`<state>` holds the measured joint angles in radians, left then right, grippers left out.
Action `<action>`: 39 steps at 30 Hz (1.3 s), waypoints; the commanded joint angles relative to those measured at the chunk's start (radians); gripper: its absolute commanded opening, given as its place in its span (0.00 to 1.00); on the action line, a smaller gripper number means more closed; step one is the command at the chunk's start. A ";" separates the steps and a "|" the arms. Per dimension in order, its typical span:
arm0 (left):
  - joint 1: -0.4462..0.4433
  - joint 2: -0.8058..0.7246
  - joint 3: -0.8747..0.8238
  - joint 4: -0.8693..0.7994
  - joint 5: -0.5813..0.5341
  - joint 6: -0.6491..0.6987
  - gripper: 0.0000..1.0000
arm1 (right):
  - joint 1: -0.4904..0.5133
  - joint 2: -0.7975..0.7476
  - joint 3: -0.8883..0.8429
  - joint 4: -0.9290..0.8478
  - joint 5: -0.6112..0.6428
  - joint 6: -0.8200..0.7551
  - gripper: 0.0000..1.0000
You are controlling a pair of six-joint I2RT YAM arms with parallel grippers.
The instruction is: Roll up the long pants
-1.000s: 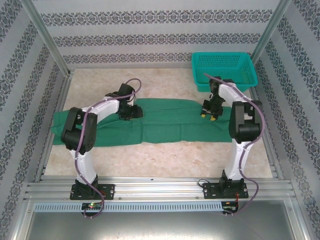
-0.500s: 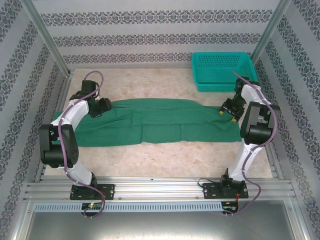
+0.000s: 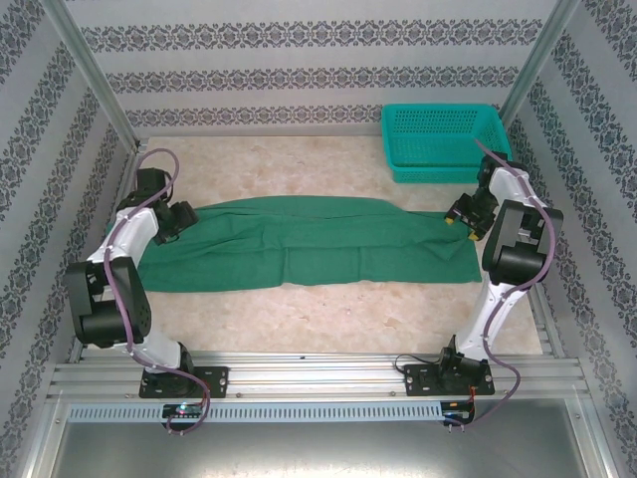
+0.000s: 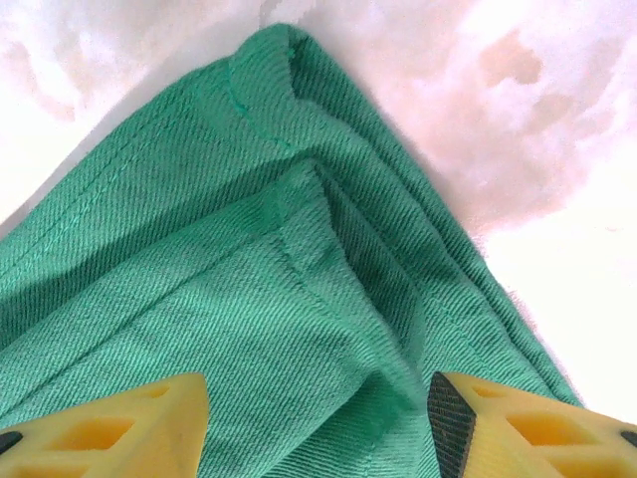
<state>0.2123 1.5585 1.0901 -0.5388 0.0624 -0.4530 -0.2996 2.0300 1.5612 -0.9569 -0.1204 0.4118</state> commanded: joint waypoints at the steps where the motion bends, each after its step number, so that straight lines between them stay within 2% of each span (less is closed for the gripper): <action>1: 0.066 -0.061 -0.041 -0.027 -0.057 -0.052 0.72 | -0.007 -0.012 -0.013 0.005 -0.022 -0.008 0.62; 4: 0.141 -0.123 -0.104 -0.009 -0.028 -0.094 0.72 | -0.007 -0.004 -0.007 0.013 -0.045 -0.004 0.62; 9: 0.186 -0.178 -0.161 -0.012 -0.070 -0.111 0.74 | -0.005 0.021 0.009 0.021 -0.075 0.002 0.62; 20: 0.197 -0.005 -0.134 0.046 0.003 -0.127 0.75 | -0.004 0.018 0.003 0.024 -0.080 0.002 0.62; 22: 0.200 0.011 -0.137 0.058 0.006 -0.125 0.68 | -0.004 0.019 0.002 0.024 -0.079 0.001 0.62; 23: 0.202 0.013 -0.139 0.067 0.009 -0.125 0.59 | -0.004 0.019 0.000 0.025 -0.081 0.001 0.62; 24: 0.207 0.013 -0.142 0.071 0.010 -0.130 0.35 | -0.004 0.019 0.000 0.026 -0.081 0.001 0.61; 25: 0.209 0.008 -0.146 0.078 0.010 -0.138 0.03 | -0.003 0.019 -0.001 0.026 -0.080 0.001 0.59; 28: 0.212 -0.013 -0.145 0.076 0.005 -0.142 0.00 | -0.003 0.010 -0.005 0.025 -0.066 0.003 0.54; 34: 0.213 -0.078 -0.154 0.077 -0.006 -0.138 0.00 | -0.021 -0.024 -0.015 0.028 -0.026 0.008 0.55; 39: 0.212 -0.067 -0.159 0.087 0.018 -0.132 0.00 | -0.031 -0.008 -0.004 0.023 -0.023 0.010 0.55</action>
<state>0.4145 1.4967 0.9405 -0.4744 0.0723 -0.5842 -0.3195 2.0392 1.5593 -0.9257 -0.1684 0.4156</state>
